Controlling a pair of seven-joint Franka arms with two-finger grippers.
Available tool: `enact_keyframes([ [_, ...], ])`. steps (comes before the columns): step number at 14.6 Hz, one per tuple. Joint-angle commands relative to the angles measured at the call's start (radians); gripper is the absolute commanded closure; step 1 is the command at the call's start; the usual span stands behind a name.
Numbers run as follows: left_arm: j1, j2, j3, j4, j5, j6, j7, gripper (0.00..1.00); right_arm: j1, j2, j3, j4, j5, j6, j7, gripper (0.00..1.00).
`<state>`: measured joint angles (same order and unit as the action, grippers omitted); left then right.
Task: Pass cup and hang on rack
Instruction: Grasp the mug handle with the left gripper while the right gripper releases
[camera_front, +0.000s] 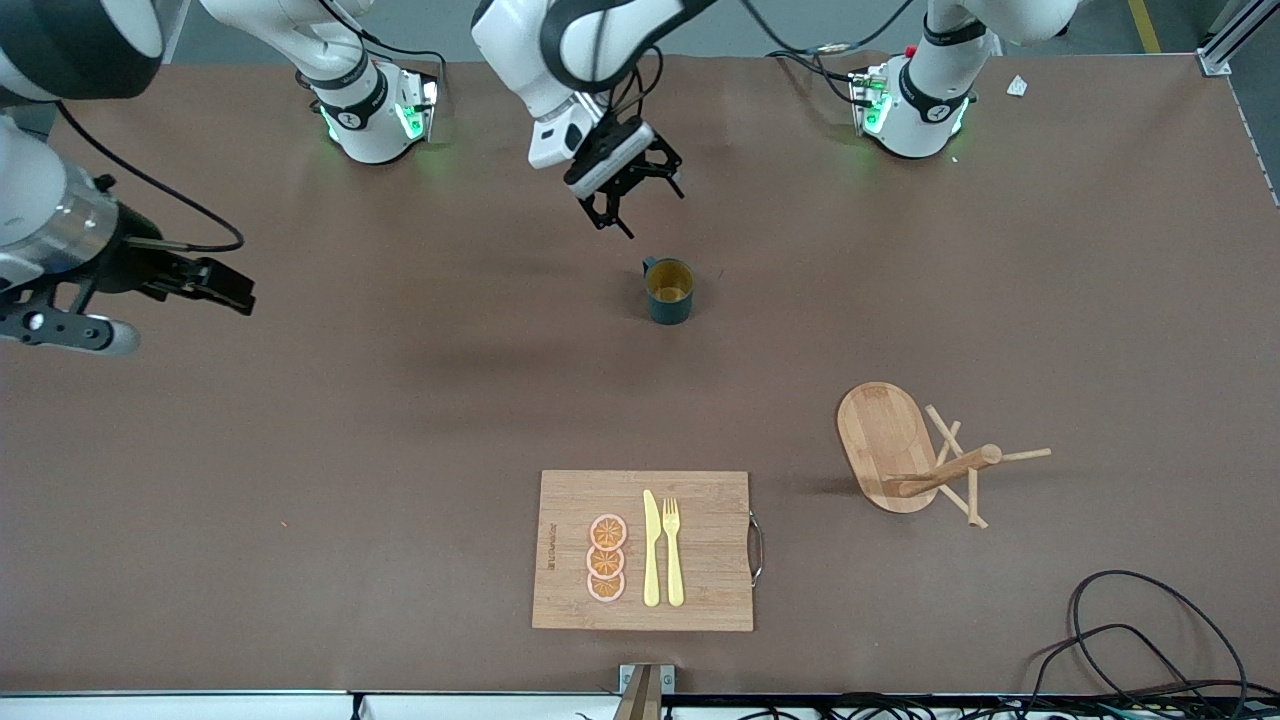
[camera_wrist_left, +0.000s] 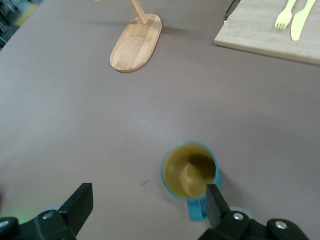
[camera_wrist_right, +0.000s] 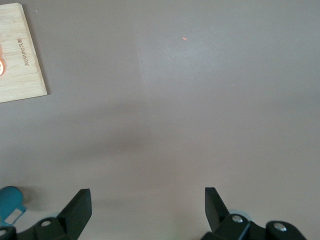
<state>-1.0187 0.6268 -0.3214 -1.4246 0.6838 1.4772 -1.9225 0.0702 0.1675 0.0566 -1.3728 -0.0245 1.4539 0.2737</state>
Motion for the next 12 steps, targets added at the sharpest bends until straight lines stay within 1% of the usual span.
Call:
enact_keyframes([
  [1,-0.021,0.097,0.007,0.027,0.09,0.014,-0.114,0.01,-0.062,-0.028,0.017,-0.037,-0.011,0.026,-0.12,0.0],
  [3,-0.034,0.152,0.01,0.027,0.118,0.057,-0.174,0.01,-0.098,-0.026,0.017,-0.037,-0.012,0.028,-0.191,0.0],
  [6,-0.035,0.207,0.01,0.027,0.173,0.098,-0.233,0.02,-0.127,-0.026,0.019,-0.037,-0.012,0.029,-0.26,0.0],
  [8,-0.034,0.243,0.013,0.03,0.212,0.121,-0.282,0.06,-0.13,-0.035,0.019,-0.037,-0.012,0.026,-0.263,0.0],
  [12,-0.034,0.266,0.018,0.029,0.218,0.144,-0.387,0.11,-0.145,-0.077,0.019,-0.094,-0.011,0.057,-0.294,0.0],
])
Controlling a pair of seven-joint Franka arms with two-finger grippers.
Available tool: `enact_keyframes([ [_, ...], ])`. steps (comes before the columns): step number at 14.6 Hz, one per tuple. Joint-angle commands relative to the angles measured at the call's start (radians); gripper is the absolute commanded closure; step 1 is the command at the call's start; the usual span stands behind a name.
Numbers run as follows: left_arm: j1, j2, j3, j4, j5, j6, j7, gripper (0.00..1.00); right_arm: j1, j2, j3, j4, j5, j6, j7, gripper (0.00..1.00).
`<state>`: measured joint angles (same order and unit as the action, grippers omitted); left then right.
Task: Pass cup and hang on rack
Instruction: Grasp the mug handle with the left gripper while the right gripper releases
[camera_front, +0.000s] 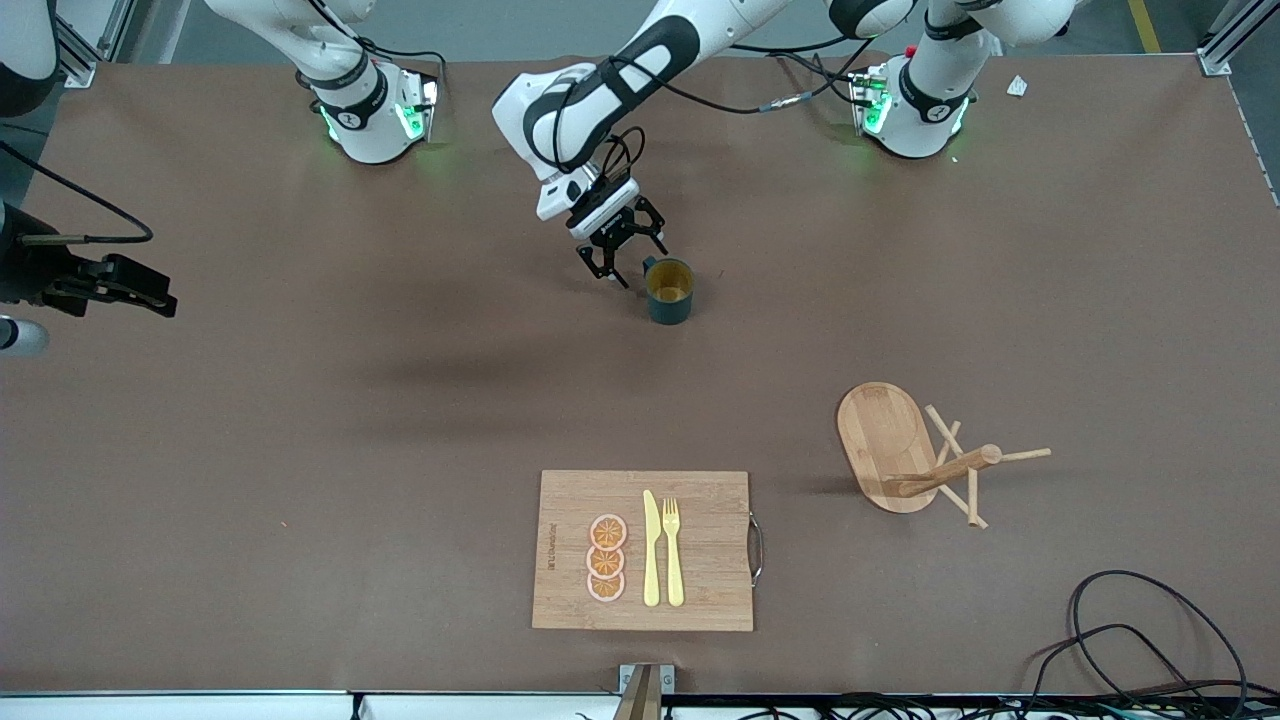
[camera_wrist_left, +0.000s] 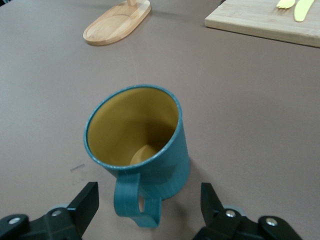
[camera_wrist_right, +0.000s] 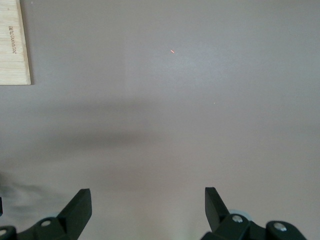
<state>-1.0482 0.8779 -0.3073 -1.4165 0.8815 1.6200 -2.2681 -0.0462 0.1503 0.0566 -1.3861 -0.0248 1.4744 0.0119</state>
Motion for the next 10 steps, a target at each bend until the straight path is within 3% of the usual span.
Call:
enact_keyframes([
  [1,-0.006,0.019,0.004,0.019,0.033,0.001,-0.063,0.12,-0.044,-0.061,0.019,-0.08,-0.01,0.04,-0.042,0.0],
  [4,-0.006,0.047,0.004,0.019,0.056,0.003,-0.106,0.19,-0.096,-0.06,0.019,-0.082,-0.007,0.041,-0.105,0.0],
  [10,-0.019,0.078,0.004,0.016,0.07,0.003,-0.14,0.34,-0.103,-0.066,0.019,-0.083,-0.009,0.03,-0.138,0.0],
])
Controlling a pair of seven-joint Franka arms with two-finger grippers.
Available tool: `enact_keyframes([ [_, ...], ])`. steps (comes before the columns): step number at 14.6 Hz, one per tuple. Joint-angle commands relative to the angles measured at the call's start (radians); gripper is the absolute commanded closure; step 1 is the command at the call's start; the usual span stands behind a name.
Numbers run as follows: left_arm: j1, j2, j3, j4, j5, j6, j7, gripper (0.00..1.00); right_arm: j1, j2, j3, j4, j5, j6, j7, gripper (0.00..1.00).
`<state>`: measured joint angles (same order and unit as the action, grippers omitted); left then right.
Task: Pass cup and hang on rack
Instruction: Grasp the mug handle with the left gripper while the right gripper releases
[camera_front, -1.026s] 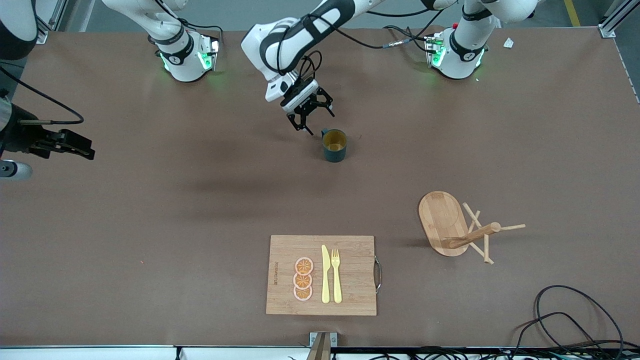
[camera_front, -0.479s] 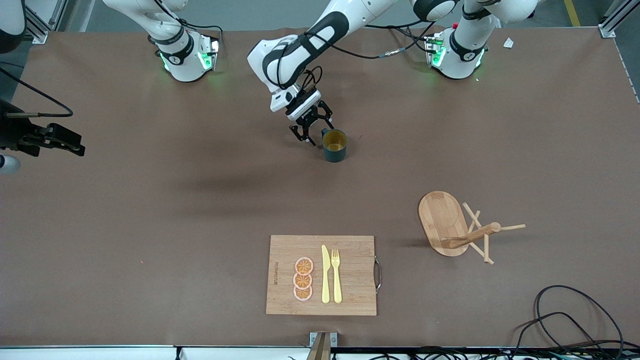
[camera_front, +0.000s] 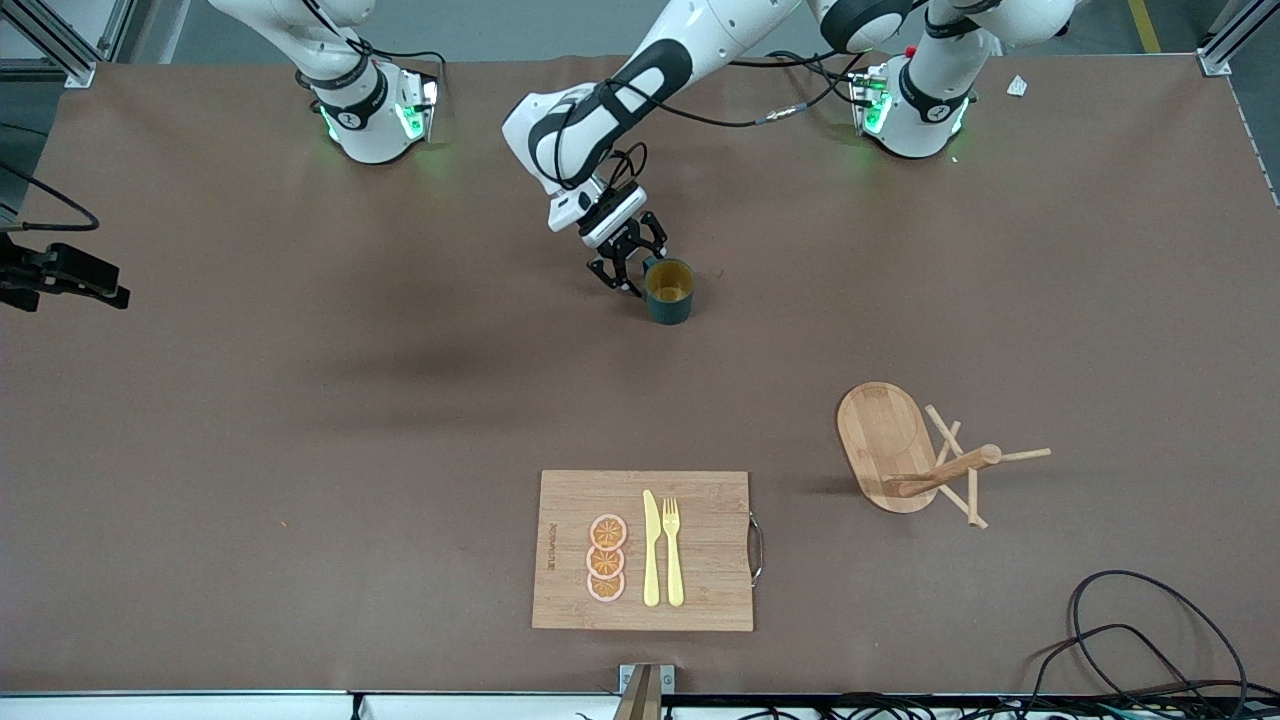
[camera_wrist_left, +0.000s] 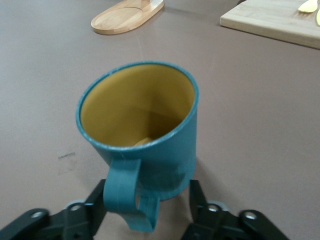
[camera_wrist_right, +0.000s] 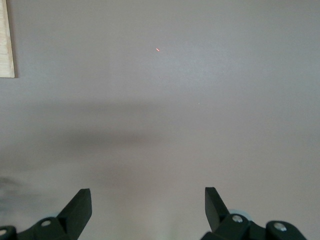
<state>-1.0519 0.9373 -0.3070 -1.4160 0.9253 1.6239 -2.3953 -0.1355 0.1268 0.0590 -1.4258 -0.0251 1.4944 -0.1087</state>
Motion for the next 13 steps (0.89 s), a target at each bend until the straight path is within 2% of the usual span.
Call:
enact_keyframes([
  [1,-0.016,0.021,0.003,0.015,0.026,-0.001,-0.011,0.38,-0.013,-0.042,0.016,-0.042,-0.009,0.013,-0.02,0.0],
  [4,-0.016,0.035,0.003,0.015,0.049,-0.001,0.004,0.64,-0.015,-0.041,0.016,-0.041,-0.01,0.02,-0.031,0.0],
  [6,-0.016,0.038,0.003,0.015,0.062,-0.001,0.027,0.75,-0.013,-0.044,0.016,-0.042,-0.01,0.02,-0.032,0.0],
  [9,-0.016,0.04,0.003,0.015,0.064,0.008,0.05,0.85,-0.009,-0.062,0.012,-0.056,-0.012,0.02,-0.039,0.0],
  [11,-0.014,0.04,0.003,0.017,0.063,0.022,0.053,0.95,0.016,-0.065,-0.03,-0.058,-0.01,0.021,-0.045,0.0],
  [13,-0.008,0.034,0.002,0.017,0.061,0.031,0.064,0.98,0.027,-0.072,-0.054,-0.058,-0.004,0.038,-0.058,0.0],
])
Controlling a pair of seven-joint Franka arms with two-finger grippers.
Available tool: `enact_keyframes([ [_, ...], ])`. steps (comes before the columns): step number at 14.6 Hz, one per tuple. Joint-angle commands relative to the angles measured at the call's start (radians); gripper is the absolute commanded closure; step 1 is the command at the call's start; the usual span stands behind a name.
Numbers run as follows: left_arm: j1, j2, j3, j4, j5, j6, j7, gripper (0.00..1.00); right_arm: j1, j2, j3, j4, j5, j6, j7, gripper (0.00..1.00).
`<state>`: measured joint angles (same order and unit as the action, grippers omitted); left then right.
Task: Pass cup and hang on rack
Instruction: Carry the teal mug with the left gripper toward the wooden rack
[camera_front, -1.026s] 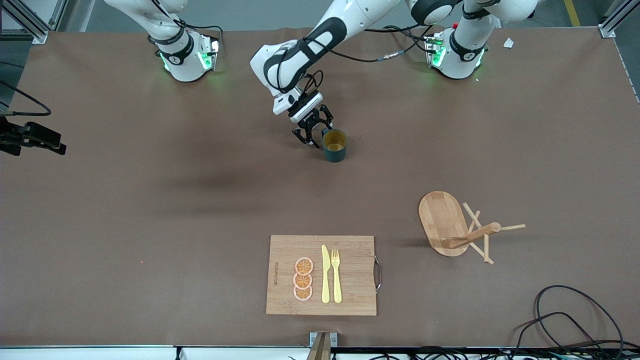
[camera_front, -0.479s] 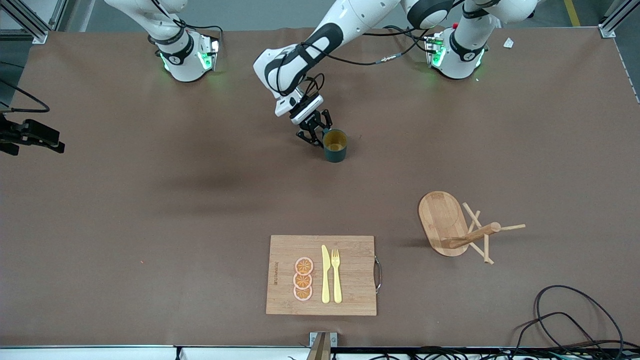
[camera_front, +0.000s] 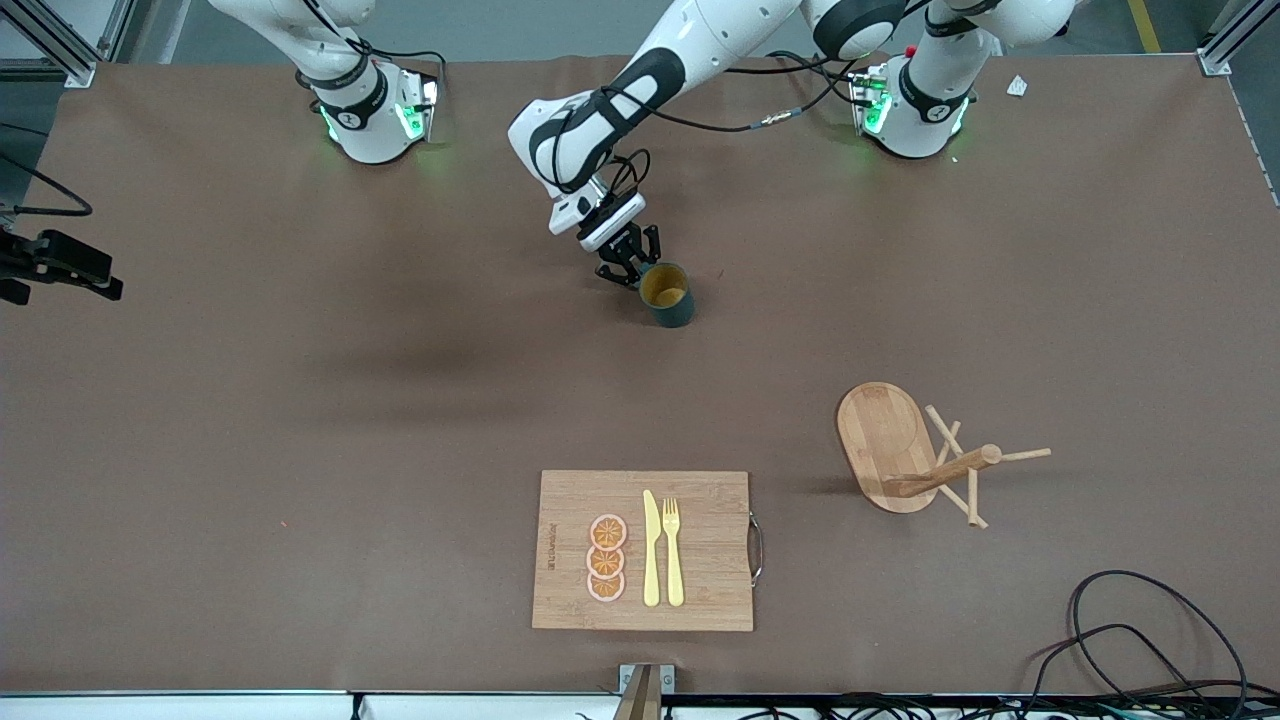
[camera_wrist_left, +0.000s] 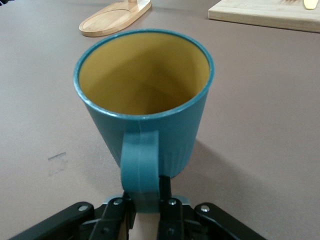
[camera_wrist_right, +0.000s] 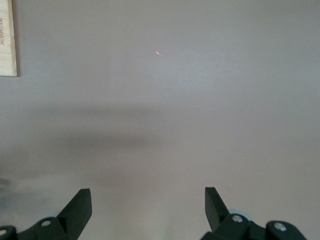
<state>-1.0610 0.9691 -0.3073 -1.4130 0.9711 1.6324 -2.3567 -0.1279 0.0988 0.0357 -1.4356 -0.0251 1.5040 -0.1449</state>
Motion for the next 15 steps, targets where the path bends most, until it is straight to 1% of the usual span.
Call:
enact_keyframes([
  [1,0.004,-0.003,0.002,0.014,0.015,0.03,0.04,0.99,0.019,-0.051,-0.033,-0.052,-0.004,0.03,-0.021,0.0],
  [3,0.03,-0.016,-0.004,0.017,0.003,0.061,0.05,1.0,0.021,-0.07,-0.036,-0.074,-0.002,0.056,-0.021,0.0],
  [5,0.085,-0.039,-0.021,0.019,-0.032,0.102,0.059,1.0,0.03,-0.089,-0.049,-0.095,-0.001,0.068,-0.015,0.0],
  [7,0.154,-0.085,-0.059,0.017,-0.09,0.141,0.094,1.0,0.036,-0.12,-0.051,-0.129,0.002,0.068,-0.005,0.0],
  [9,0.238,-0.122,-0.131,0.019,-0.127,0.167,0.109,1.0,0.042,-0.136,-0.051,-0.137,0.002,0.055,0.036,0.0],
  [11,0.353,-0.145,-0.234,0.017,-0.138,0.188,0.111,1.0,0.045,-0.139,-0.057,-0.135,0.004,0.042,0.06,0.0],
  [12,0.427,-0.147,-0.306,0.017,-0.137,0.191,0.117,1.0,0.066,-0.143,-0.077,-0.135,0.004,0.041,0.067,0.0],
  [13,0.519,-0.147,-0.394,0.017,-0.137,0.193,0.122,1.0,0.085,-0.151,-0.092,-0.138,0.005,0.039,0.106,0.0],
  [15,0.672,-0.145,-0.543,0.011,-0.134,0.198,0.131,0.99,0.085,-0.151,-0.091,-0.134,0.005,0.025,0.125,0.0],
])
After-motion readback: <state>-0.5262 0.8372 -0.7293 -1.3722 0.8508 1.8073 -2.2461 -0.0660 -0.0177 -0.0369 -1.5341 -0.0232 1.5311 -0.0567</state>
